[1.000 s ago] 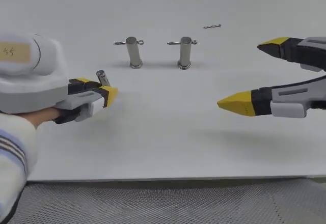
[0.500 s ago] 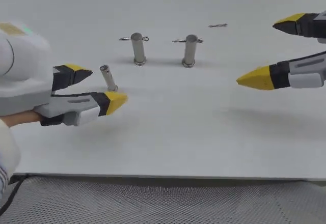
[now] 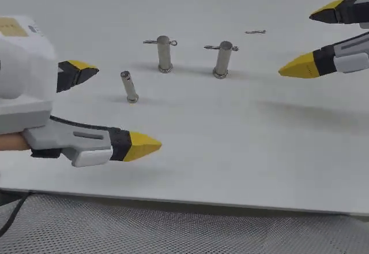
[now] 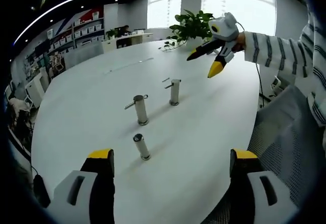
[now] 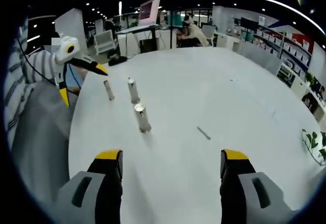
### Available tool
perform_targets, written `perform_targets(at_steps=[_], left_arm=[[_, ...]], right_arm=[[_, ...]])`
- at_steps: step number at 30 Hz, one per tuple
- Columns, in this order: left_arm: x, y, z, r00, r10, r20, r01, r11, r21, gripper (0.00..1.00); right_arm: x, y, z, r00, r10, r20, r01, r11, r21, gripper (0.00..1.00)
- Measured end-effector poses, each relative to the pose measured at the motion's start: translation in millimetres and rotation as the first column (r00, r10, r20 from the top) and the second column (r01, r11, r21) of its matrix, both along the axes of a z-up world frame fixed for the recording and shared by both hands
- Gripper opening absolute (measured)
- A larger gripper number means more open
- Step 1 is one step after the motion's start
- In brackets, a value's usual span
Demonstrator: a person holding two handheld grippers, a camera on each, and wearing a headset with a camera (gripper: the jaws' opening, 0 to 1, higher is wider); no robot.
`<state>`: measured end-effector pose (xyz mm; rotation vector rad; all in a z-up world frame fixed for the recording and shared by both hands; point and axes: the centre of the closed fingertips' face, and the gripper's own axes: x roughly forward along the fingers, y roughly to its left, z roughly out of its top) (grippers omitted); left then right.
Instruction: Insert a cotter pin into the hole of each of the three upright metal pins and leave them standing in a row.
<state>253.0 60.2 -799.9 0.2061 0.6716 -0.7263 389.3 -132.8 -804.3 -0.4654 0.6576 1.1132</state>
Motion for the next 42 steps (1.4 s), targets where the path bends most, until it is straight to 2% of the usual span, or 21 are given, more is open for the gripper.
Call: perform_targets(at_steps=[3, 5, 6, 9, 13, 16, 20, 24, 25, 27, 29, 31, 35, 39, 41, 42], left_arm=[[3.8, 1.0, 2.6, 1.000, 0.005, 0.016, -0.005, 1.000, -0.014, 0.95], [4.8, 3.2, 4.8, 1.000, 0.006, 0.014, -0.006, 1.000, -0.001, 0.99], [6.3, 5.9, 2.8, 1.000, -0.003, 0.029, 0.003, 1.000, 0.003, 0.99], [7.0, 5.8, 8.3, 1.000, -0.008, 0.026, 0.009, 1.000, -0.018, 0.99], [8.1, 9.5, 9.6, 1.000, 0.007, 0.027, -0.006, 1.000, -0.022, 0.99], [5.5, 12.6, 8.6, 1.000, 0.002, 0.017, -0.002, 1.000, -0.014, 0.99], [3.4, 11.3, 13.9, 1.000, -0.010, 0.022, 0.011, 0.999, -0.035, 0.99], [3.8, 12.6, 13.0, 1.000, -0.006, 0.021, 0.006, 0.999, -0.033, 0.99], [3.7, 13.1, 12.4, 1.000, -0.006, 0.021, 0.007, 1.000, -0.030, 0.99], [3.3, 14.4, 11.7, 1.000, -0.009, 0.023, 0.010, 1.000, -0.019, 0.99], [3.1, 14.1, 12.4, 1.000, -0.008, 0.022, 0.009, 1.000, -0.027, 0.99], [3.9, 14.9, 13.0, 1.000, -0.005, 0.026, 0.005, 1.000, -0.027, 0.99], [4.8, 16.7, 12.8, 1.000, 0.000, 0.029, 0.000, 1.000, -0.019, 0.99], [6.9, 20.9, 12.4, 0.999, 0.015, 0.031, -0.015, 1.000, -0.006, 0.99], [7.8, 22.0, 13.9, 0.999, 0.020, 0.039, -0.020, 1.000, -0.007, 0.99], [8.0, 22.2, 14.4, 0.999, 0.020, 0.042, -0.020, 1.000, -0.008, 0.99]], right_arm=[[5.1, 5.0, -5.6, 0.999, 0.041, -0.007, -0.042, 0.999, -0.033, 0.78], [9.5, 8.4, -10.0, 0.998, 0.064, -0.019, -0.064, 0.997, -0.053, 0.78], [11.4, 9.8, -11.9, 0.997, 0.072, -0.023, -0.073, 0.995, -0.063, 0.77], [17.7, 15.7, -19.4, 0.993, 0.113, -0.040, -0.116, 0.988, -0.102, 0.73], [28.0, 20.3, -28.8, 0.987, 0.152, -0.050, -0.158, 0.975, -0.155, 0.71], [38.0, 21.7, -33.4, 0.984, 0.176, -0.032, -0.179, 0.964, -0.196, 0.70], [48.9, 23.0, -39.0, 0.980, 0.195, -0.032, -0.197, 0.953, -0.230, 0.66], [59.2, 23.9, -44.3, 0.979, 0.199, -0.041, -0.202, 0.946, -0.252, 0.64], [64.4, 23.5, -45.2, 0.979, 0.202, -0.025, -0.201, 0.943, -0.266, 0.63], [69.9, 24.1, -47.6, 0.980, 0.197, -0.026, -0.196, 0.942, -0.273, 0.60], [73.4, 23.8, -50.9, 0.980, 0.196, -0.036, -0.198, 0.939, -0.281, 0.57], [76.5, 22.3, -54.7, 0.980, 0.195, -0.042, -0.199, 0.933, -0.299, 0.56], [80.8, 24.9, -57.4, 0.977, 0.211, -0.015, -0.205, 0.927, -0.315, 0.56], [78.3, 22.5, -65.1, 0.968, 0.250, -0.029, -0.242, 0.898, -0.368, 0.53], [79.1, 24.6, -63.1, 0.971, 0.237, -0.032, -0.233, 0.906, -0.352, 0.48], [78.9, 23.6, -64.0, 0.970, 0.240, -0.038, -0.238, 0.903, -0.359, 0.46]])
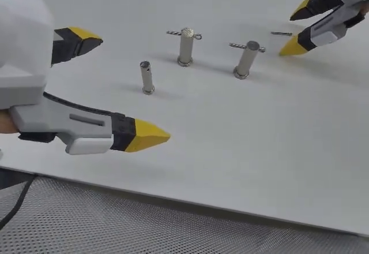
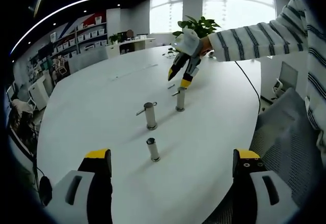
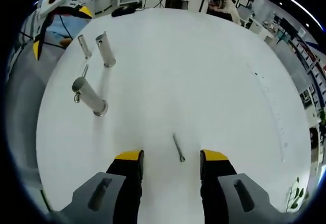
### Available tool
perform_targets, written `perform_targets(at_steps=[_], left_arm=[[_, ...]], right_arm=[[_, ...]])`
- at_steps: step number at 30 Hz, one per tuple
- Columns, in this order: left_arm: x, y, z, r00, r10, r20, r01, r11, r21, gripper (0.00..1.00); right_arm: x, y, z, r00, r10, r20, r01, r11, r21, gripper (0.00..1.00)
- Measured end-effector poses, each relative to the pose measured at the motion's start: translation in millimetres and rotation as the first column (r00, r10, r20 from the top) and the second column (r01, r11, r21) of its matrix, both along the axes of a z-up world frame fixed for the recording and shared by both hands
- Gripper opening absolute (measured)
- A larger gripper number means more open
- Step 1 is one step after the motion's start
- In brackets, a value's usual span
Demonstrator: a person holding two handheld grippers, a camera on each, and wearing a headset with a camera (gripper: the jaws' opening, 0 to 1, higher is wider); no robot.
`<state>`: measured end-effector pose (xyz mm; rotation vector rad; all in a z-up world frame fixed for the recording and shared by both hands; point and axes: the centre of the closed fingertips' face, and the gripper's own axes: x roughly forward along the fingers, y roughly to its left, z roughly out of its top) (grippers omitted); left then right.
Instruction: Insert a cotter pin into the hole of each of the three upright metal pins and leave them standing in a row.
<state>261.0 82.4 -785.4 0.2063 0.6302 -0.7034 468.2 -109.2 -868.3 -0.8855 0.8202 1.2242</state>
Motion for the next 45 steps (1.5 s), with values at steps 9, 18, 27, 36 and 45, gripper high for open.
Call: perform_targets(at_steps=[9, 18, 27, 36, 45], left_arm=[[0.2, 1.6, -1.6, 1.000, 0.020, -0.016, -0.020, 0.999, -0.036, 0.99], [-0.5, 6.7, -2.9, 0.999, 0.042, -0.030, -0.043, 0.999, -0.032, 0.97], [3.1, 8.8, 1.7, 0.998, 0.057, -0.012, -0.057, 0.997, -0.050, 0.99], [0.3, 2.1, -5.6, 0.998, 0.040, -0.047, -0.043, 0.997, -0.062, 0.97], [1.8, -8.3, 1.7, 0.999, 0.023, -0.028, -0.026, 0.995, -0.100, 0.96]], right_arm=[[-15.0, 2.9, -3.8, 0.993, -0.042, -0.112, 0.043, 0.999, 0.007, 0.25], [-15.7, 4.6, -3.7, 0.992, -0.063, -0.111, 0.062, 0.998, -0.013, 0.18], [-13.2, 7.7, -4.1, 0.992, -0.089, -0.092, 0.081, 0.993, -0.085, 0.04], [-19.5, 7.8, -1.2, 1.000, -0.003, 0.013, 0.005, 0.984, -0.178, 0.02], [-20.9, 6.4, 2.3, 0.997, 0.024, 0.073, -0.010, 0.982, -0.189, 0.01]])
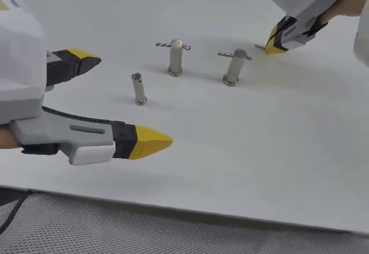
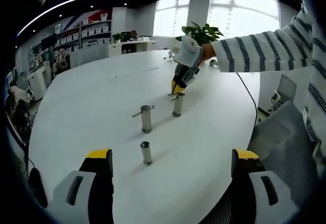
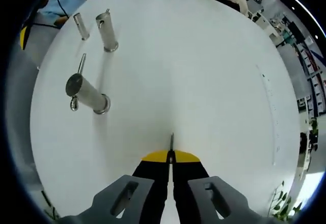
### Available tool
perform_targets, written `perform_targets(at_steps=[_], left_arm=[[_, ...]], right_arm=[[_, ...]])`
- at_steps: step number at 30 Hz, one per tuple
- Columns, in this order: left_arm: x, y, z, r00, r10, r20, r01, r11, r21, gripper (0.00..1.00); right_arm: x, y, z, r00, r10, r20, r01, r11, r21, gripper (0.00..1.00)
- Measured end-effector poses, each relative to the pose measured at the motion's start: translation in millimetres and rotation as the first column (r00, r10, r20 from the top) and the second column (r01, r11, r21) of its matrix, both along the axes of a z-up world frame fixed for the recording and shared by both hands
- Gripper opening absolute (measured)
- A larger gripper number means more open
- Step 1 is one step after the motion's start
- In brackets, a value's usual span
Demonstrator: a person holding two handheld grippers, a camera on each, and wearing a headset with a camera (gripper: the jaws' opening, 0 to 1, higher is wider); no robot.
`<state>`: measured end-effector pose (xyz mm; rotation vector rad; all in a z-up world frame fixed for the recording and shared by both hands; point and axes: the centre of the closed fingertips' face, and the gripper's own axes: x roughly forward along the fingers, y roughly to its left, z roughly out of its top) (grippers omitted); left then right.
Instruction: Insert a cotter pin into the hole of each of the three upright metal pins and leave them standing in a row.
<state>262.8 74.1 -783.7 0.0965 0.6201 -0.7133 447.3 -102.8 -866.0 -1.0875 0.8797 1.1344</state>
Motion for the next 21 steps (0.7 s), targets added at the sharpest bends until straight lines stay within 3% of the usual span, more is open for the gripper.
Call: perform_targets(at_steps=[4, 7, 14, 21], left_arm=[[1.2, 0.7, 0.0, 1.000, 0.011, 0.003, -0.011, 1.000, -0.002, 0.96], [-1.8, -1.4, -0.8, 1.000, 0.007, -0.012, -0.007, 1.000, -0.015, 0.93], [-3.5, 0.1, -4.7, 1.000, 0.004, -0.015, -0.004, 1.000, 0.010, 0.93], [-4.0, 0.1, -3.2, 1.000, -0.009, -0.005, 0.009, 1.000, 0.017, 0.91]], right_arm=[[5.3, -0.7, -1.1, 0.999, -0.034, -0.011, 0.034, 0.998, 0.047, 0.01], [7.9, -0.7, -2.2, 0.998, -0.067, -0.016, 0.068, 0.995, 0.076, 0.01], [17.6, -8.3, 1.6, 0.993, -0.118, -0.003, 0.118, 0.989, 0.093, 0.01], [11.7, -9.6, 10.3, 0.991, -0.130, 0.021, 0.127, 0.984, 0.124, 0.01]])
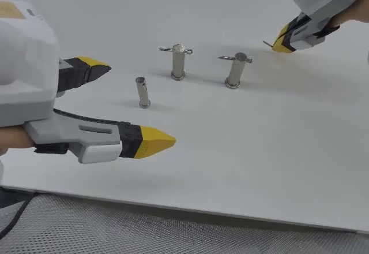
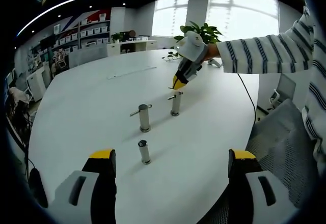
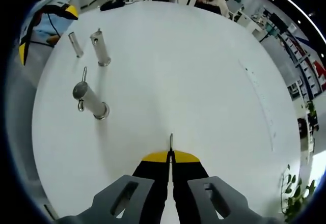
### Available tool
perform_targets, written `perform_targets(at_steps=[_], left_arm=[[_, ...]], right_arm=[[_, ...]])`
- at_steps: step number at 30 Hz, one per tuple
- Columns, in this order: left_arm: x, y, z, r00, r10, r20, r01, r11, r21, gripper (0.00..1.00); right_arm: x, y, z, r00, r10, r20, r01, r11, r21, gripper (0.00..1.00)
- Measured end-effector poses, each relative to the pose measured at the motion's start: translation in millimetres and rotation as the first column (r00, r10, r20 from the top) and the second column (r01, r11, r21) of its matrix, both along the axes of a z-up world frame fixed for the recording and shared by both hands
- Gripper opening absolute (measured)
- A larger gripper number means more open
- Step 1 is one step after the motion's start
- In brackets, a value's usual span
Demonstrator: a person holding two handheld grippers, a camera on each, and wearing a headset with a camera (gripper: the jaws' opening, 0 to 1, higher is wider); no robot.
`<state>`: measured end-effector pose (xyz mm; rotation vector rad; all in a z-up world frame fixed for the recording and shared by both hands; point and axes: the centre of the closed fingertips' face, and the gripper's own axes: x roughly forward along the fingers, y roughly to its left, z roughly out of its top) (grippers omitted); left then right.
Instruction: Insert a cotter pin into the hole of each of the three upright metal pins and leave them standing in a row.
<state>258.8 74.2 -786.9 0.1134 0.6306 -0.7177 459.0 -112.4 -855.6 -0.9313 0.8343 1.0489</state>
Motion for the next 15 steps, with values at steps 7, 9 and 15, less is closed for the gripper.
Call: perform_targets(at_steps=[7, 9, 15], left_arm=[[2.0, 2.2, 4.5, 1.000, 0.005, 0.011, -0.005, 1.000, -0.002, 0.88], [1.9, 2.4, 4.3, 1.000, 0.005, 0.007, -0.005, 1.000, -0.001, 0.86], [3.8, 2.0, 5.1, 1.000, 0.012, 0.004, -0.012, 1.000, -0.007, 0.85]], right_arm=[[-6.1, -1.8, 18.5, 0.999, -0.002, 0.045, 0.000, 0.999, 0.042, 0.01], [-8.0, 0.5, 29.0, 0.998, 0.010, 0.065, -0.013, 0.999, 0.048, 0.01], [-32.3, 3.3, 51.4, 0.992, 0.026, 0.123, -0.037, 0.996, 0.082, 0.01]])
